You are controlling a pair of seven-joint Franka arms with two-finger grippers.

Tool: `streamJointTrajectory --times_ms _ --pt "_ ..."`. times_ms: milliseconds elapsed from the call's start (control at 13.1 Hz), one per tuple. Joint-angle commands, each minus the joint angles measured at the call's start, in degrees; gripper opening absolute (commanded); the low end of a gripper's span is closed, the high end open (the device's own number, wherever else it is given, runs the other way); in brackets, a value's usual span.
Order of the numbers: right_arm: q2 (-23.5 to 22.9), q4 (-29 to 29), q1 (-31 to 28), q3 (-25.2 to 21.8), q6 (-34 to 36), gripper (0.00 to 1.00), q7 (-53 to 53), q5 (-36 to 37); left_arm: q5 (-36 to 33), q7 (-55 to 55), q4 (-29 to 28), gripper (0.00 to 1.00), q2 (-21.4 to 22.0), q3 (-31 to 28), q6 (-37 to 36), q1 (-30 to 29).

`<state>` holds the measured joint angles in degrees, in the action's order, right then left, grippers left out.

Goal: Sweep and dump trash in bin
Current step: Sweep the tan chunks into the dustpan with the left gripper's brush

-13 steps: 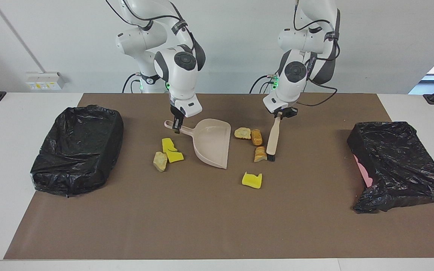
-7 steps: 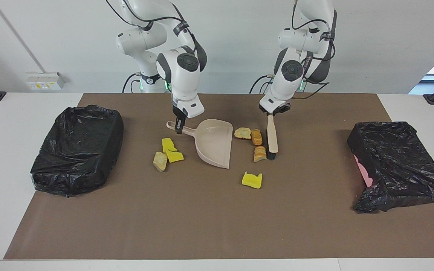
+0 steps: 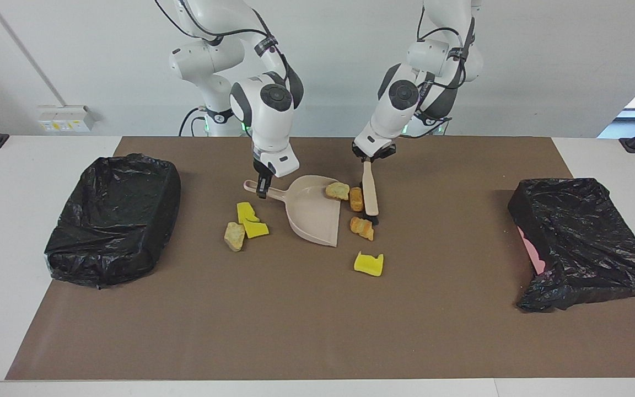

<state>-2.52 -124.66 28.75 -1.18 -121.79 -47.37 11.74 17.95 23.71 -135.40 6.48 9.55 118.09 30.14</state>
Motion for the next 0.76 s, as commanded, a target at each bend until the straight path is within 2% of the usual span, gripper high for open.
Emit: streamJointTrajectory --times_ms 0,229,381,534,610,686 --pt "-0.2 -0.8 -0.1 0.3 -1.6 0.0 1.6 1.4 5.2 0.0 0.3 0.0 0.1 -0.8 2.6 5.6" --pt "-0.2 -0.8 -0.1 0.3 -1.5 0.0 1.6 1.4 5.6 0.5 5.3 0.0 -2.3 -0.8 2.0 6.7" --pt "-0.2 -0.8 -0.2 0.2 -1.5 0.0 1.6 1.4 5.6 0.6 7.0 0.0 -2.4 -1.0 1.0 6.1" --pt "-0.2 -0.8 -0.2 0.3 -1.4 0.0 1.6 1.4 4.6 0.8 8.7 0.0 -2.5 -1.7 -2.9 4.7" --pt "-0.2 -0.8 -0.2 0.3 -1.4 0.0 1.8 1.4 1.5 0.6 10.2 0.0 -2.8 -1.8 -4.9 2.3" --pt "-0.2 -0.8 -0.2 0.3 -1.3 0.0 2.6 1.4 -4.6 0.6 12.0 0.0 -3.8 -1.7 -6.2 1.3"
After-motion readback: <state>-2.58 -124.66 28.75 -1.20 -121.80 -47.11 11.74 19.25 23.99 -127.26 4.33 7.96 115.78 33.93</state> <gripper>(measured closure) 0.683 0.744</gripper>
